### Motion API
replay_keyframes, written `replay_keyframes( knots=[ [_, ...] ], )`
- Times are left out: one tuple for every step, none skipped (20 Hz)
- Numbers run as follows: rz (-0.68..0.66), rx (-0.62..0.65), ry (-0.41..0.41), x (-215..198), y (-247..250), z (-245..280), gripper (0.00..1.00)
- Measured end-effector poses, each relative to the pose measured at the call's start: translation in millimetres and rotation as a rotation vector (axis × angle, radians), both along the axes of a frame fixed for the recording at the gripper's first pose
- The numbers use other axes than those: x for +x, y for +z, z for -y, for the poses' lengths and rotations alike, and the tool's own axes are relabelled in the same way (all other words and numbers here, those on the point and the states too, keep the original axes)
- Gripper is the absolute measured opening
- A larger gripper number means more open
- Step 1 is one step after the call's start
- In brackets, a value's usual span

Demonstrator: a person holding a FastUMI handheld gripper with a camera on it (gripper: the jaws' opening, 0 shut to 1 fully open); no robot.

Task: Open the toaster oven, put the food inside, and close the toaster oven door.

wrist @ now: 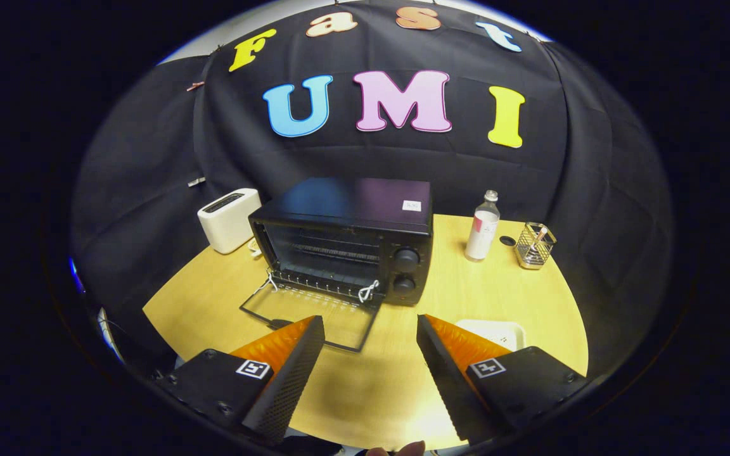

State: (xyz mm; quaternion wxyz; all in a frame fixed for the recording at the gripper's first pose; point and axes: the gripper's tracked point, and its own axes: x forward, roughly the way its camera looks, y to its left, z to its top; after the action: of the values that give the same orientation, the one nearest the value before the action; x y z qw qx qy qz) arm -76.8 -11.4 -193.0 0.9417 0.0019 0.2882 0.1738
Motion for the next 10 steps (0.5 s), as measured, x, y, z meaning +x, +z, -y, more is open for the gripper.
replay_keyframes(
  knots=[
    [-0.005,-0.008,0.01,2,-2,15,0.97],
    [-0.017,-0.015,0.017,5,-3,30,0.97],
    [-0.031,-0.019,0.022,7,-6,44,0.97],
    [-0.048,-0.022,0.024,10,-10,58,0.97],
    [-0.066,-0.026,0.023,12,-14,72,0.97],
    [-0.09,-0.035,0.02,15,-21,88,0.97],
    [-0.118,-0.039,0.02,16,-28,102,0.97],
    [-0.143,-0.043,0.017,19,-36,116,0.97],
    [-0.172,-0.047,0.014,20,-45,129,0.98],
    [-0.205,-0.049,0.013,22,-55,141,0.99]
  ],
)
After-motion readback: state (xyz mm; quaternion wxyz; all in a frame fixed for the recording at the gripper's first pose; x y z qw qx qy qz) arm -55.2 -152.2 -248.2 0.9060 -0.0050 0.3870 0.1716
